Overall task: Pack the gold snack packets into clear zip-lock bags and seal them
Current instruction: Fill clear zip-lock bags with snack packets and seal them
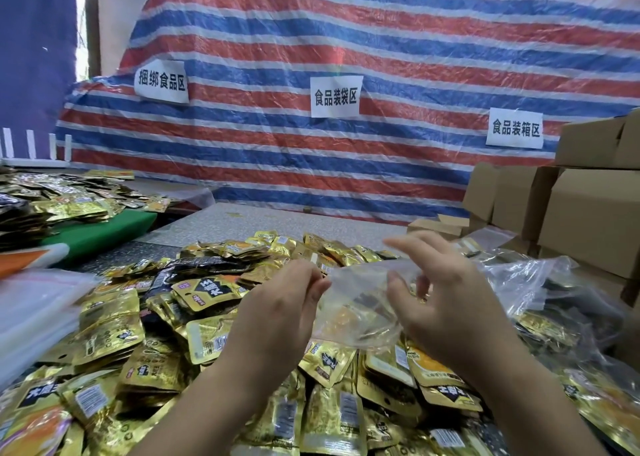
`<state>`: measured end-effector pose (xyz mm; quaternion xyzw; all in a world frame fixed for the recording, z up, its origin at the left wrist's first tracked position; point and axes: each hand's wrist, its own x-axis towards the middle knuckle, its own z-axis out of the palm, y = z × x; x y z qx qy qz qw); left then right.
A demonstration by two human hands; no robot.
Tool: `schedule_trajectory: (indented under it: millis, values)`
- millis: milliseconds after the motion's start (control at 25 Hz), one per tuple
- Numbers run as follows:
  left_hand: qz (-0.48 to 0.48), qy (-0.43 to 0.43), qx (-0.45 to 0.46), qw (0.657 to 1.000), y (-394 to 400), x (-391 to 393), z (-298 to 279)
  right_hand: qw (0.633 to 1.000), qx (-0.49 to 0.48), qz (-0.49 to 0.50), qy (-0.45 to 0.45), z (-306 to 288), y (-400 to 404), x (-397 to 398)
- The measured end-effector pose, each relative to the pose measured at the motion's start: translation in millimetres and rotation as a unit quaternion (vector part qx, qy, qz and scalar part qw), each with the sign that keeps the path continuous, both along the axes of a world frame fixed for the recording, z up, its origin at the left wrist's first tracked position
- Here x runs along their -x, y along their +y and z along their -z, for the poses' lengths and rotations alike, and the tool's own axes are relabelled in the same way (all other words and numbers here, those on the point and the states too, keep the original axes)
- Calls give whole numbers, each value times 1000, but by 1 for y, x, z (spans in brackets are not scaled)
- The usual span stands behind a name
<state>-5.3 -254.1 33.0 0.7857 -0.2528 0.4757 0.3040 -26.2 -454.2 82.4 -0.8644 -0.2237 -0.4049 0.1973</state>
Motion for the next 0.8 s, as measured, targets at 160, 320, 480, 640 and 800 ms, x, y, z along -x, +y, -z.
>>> schedule_trajectory:
  millis: [160,320,480,640,800]
  values:
    - [73,1,116,991,-4,6,-7,1000,-24,3,-16,-28,4,3]
    - [163,18,159,974,-3,13,-11,989,-149,-8,12,-58,4,8]
    - [173,-27,161,971,-4,19,-37,950,-283,-40,127,-90,3,12]
    - [187,12,220,957,-9,15,-81,903,-356,-94,223,-112,1,7]
    - [142,192,309,920,-6,-15,-86,902,-329,-42,275,-102,-3,-14]
